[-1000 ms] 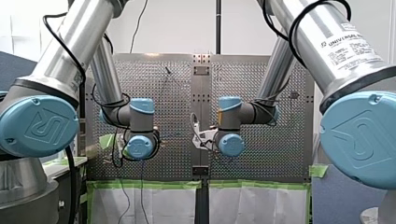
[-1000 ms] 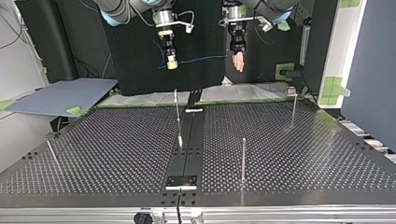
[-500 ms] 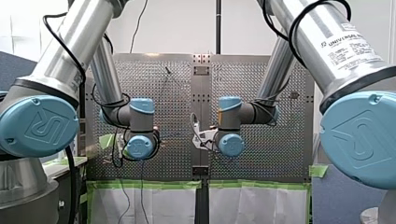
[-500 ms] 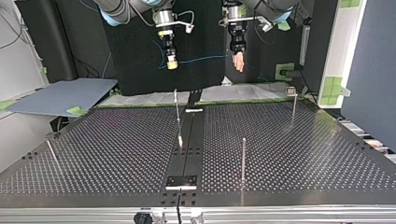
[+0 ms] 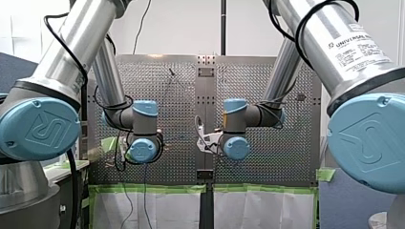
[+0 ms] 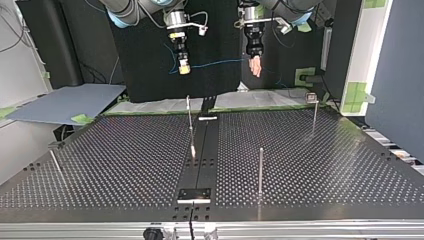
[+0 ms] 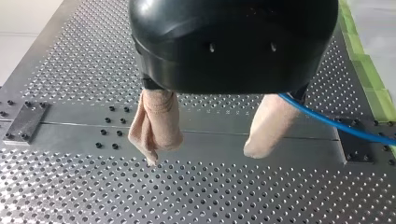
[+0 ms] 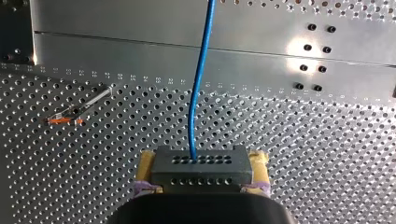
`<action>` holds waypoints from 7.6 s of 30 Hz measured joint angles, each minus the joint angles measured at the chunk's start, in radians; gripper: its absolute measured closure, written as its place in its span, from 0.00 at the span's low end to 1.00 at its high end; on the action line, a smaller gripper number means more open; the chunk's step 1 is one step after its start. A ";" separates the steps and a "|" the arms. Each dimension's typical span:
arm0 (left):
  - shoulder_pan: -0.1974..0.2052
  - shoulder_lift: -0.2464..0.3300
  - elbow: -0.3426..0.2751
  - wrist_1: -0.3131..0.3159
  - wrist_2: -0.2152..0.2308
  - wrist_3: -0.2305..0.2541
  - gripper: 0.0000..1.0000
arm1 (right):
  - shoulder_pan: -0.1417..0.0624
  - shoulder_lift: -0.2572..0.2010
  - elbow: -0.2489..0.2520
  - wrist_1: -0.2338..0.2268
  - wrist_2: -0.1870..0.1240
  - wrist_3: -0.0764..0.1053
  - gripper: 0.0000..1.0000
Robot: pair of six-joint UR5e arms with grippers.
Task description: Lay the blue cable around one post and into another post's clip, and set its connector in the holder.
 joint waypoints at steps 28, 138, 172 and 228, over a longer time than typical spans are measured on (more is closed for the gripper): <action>0.000 0.000 0.000 0.000 0.000 0.000 0.00 | 0.000 0.000 0.000 0.000 0.000 0.000 1.00; -0.002 0.000 0.001 -0.001 -0.001 0.000 0.00 | -0.001 0.000 0.000 -0.001 0.000 0.000 1.00; -0.008 -0.032 0.017 -0.072 0.000 0.000 0.00 | 0.064 -0.019 -0.071 0.057 0.069 0.068 1.00; 0.060 0.313 0.200 -0.417 0.034 -0.280 0.00 | 0.118 -0.323 -0.339 0.479 0.323 0.099 1.00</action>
